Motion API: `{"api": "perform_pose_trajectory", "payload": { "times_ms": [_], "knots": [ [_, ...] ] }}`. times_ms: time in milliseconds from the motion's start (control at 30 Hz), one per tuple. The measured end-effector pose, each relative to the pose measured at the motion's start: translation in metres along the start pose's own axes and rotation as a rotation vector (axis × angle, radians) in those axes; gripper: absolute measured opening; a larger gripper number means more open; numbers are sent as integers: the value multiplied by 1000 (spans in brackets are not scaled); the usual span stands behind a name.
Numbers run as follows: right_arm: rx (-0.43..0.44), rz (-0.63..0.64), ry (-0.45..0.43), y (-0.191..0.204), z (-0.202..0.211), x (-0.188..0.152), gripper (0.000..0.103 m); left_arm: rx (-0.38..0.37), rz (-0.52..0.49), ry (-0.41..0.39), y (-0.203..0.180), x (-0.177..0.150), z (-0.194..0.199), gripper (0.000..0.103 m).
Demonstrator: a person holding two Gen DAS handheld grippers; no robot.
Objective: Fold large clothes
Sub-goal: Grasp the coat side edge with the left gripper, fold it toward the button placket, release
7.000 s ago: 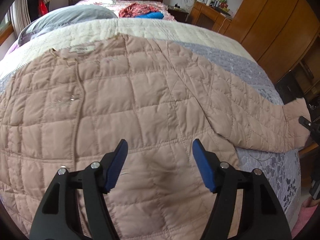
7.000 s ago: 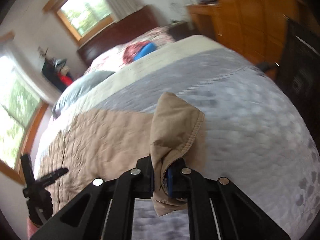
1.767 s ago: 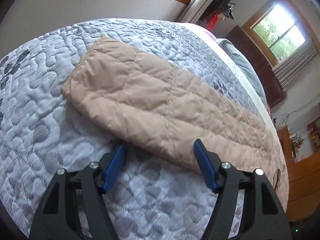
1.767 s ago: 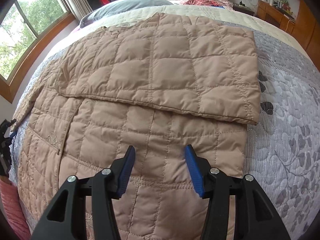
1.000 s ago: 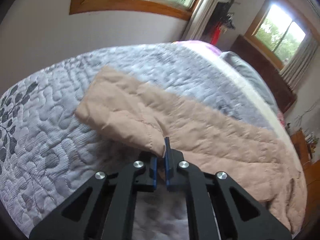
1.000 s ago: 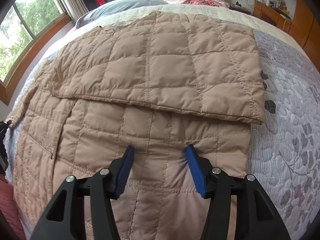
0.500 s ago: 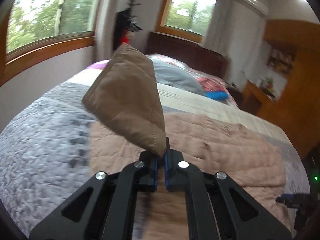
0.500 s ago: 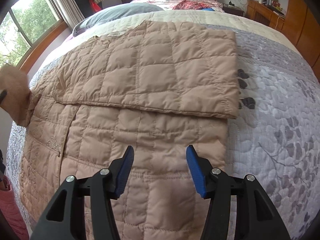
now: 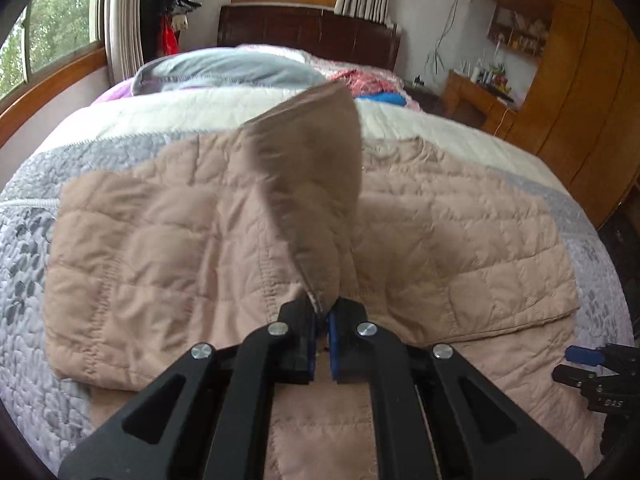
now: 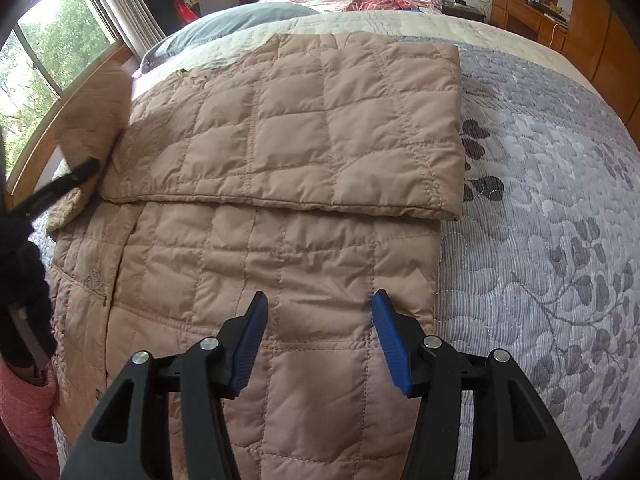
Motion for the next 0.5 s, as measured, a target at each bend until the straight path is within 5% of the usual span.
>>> {"api": "perform_pose_trajectory", "payload": {
  "times_ms": [167, 233, 300, 367, 500],
  "knots": [
    [-2, -2, 4, 0, -4, 2, 55, -45, -8, 61, 0, -15, -11, 8],
    [-2, -1, 6, 0, -4, 3, 55, -113, 2, 70, -3, -17, 1, 19],
    [-1, -1, 9, 0, -2, 5, 55, -249, 17, 80, -12, -21, 21, 45],
    [3, -5, 3, 2, 1, 11, 55, -359, 19, 71, -16, -26, 46, 51],
    [71, 13, -25, 26, 18, 24, 55, -263, 21, -19, 20, -18, 76, 51]
  ]
}}
Point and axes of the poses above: each gripper's, at about its wrist camera, not at the fingertips, and z roughly against the way its jaws point, y to its left, x to its top, the point moved 7 cm from there along -z, roughly the way its jaws point, and after that the axes turned 1 degree about y, right-handed, at the moved point
